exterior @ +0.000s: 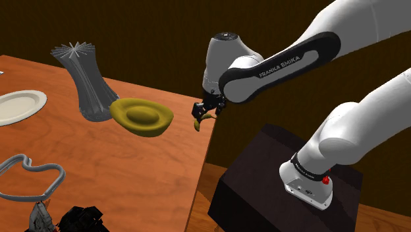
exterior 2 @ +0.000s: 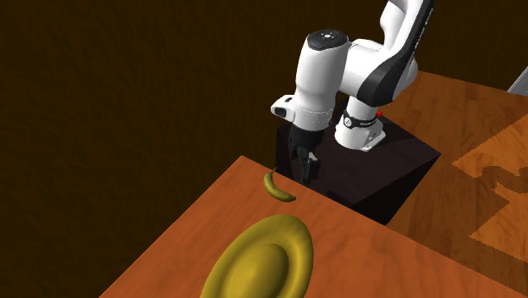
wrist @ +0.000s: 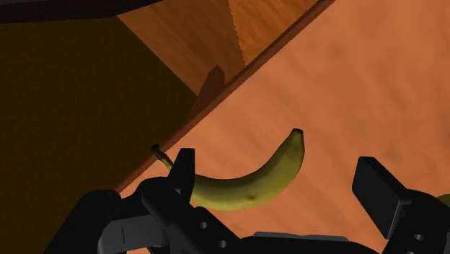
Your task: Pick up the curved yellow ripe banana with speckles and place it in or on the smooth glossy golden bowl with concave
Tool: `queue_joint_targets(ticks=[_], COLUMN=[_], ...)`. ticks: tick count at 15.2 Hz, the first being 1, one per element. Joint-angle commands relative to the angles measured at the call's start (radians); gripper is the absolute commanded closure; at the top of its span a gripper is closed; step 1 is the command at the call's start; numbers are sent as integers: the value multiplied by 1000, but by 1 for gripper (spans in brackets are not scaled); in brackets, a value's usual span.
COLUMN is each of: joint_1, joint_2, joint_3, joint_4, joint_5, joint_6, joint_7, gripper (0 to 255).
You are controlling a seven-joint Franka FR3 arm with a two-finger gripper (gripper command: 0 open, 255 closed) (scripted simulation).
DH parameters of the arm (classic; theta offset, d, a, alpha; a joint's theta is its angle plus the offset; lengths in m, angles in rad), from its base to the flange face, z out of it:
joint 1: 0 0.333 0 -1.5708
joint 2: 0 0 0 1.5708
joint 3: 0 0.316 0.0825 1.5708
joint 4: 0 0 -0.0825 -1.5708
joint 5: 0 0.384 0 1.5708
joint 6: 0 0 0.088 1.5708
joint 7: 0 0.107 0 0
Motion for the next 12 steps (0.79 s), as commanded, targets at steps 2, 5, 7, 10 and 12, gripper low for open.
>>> queue_joint_targets(ticks=[2,5,7,10,12], joint_1=[-27,-36,-38,-41,-42], joint_2=[126,195,223,266,290], joint_3=[50,62,62,59,56], joint_4=[33,52,49,46,45], joint_5=[-89,-152,-175,-215,-238], joint_6=[102,148,177,218,239], joint_7=[142,215,232,261,277], gripper=[0,0,0,0,0])
